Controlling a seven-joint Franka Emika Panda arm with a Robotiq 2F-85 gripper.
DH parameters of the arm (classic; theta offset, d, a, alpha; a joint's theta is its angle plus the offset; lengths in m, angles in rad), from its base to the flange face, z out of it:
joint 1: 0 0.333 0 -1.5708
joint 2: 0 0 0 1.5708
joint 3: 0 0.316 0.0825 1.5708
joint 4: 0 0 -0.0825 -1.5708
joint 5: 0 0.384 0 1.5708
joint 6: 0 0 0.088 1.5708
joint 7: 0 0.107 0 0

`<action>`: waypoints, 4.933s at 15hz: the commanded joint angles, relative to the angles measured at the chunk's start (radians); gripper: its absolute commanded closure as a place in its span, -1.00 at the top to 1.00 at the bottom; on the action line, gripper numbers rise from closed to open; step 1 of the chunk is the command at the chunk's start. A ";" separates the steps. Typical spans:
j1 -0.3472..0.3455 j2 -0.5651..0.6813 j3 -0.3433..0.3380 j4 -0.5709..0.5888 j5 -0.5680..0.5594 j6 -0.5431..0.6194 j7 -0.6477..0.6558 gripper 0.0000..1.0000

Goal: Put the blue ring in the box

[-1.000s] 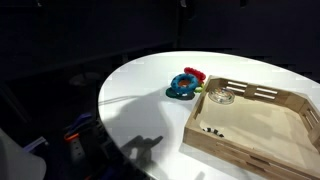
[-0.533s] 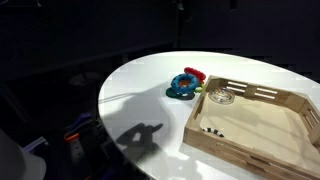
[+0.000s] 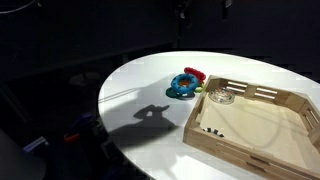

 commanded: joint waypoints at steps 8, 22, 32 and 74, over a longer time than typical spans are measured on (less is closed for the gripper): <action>0.034 0.243 0.040 0.097 0.055 0.046 0.053 1.00; 0.045 0.319 0.056 0.072 0.053 0.053 0.095 1.00; 0.069 0.358 0.072 0.053 0.032 0.041 0.110 1.00; -0.029 0.385 -0.011 0.215 0.131 0.036 0.055 -0.80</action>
